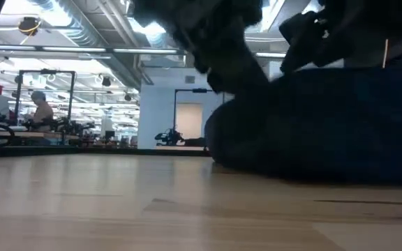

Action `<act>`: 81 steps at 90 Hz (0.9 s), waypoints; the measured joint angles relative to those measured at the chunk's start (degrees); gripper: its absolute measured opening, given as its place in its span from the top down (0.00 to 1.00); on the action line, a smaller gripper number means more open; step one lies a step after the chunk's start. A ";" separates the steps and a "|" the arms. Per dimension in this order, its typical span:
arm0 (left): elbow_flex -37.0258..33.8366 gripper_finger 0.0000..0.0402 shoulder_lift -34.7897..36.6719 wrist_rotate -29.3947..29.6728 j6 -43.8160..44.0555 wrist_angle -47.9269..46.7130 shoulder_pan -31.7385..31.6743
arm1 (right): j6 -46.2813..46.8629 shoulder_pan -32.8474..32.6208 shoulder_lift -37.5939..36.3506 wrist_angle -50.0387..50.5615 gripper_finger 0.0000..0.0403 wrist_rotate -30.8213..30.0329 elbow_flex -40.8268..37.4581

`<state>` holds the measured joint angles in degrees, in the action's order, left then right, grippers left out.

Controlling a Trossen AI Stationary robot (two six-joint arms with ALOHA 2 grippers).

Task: Unpack backpack
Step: Open the blue backpack

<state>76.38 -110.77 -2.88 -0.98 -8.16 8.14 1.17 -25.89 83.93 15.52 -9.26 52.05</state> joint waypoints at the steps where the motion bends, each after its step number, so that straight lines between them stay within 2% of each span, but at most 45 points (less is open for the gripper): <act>1: 0.00 0.37 -0.27 0.06 0.09 0.10 0.00 | 0.00 0.00 -0.04 0.10 0.44 0.04 0.13; 10: 0.00 0.36 -1.85 -0.91 1.22 0.76 0.02 | 0.00 -0.02 -0.10 2.14 0.43 -0.19 1.29; 20: -0.02 0.36 -2.37 -4.15 2.52 -0.17 0.41 | 0.48 -0.02 -0.10 6.25 0.45 -3.94 2.38; 35: -0.02 0.36 -2.37 -4.52 2.49 -0.24 1.80 | 3.94 -0.02 -0.10 9.24 0.50 -5.11 2.60; 50: -0.02 0.36 -2.37 -4.63 2.06 -0.20 2.14 | 8.41 0.00 -0.05 6.76 0.51 0.31 0.14; 68: -0.02 0.36 -2.37 -4.60 1.80 -0.22 2.07 | 9.25 0.02 -0.03 4.04 0.51 0.51 -1.18; 81: -0.02 0.36 -2.37 -4.48 1.56 -0.23 1.91 | 11.04 0.02 -0.03 0.44 0.51 5.92 -1.16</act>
<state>76.36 -113.14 -7.35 0.58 -8.39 10.05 12.21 -25.87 83.90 15.96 -3.35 50.89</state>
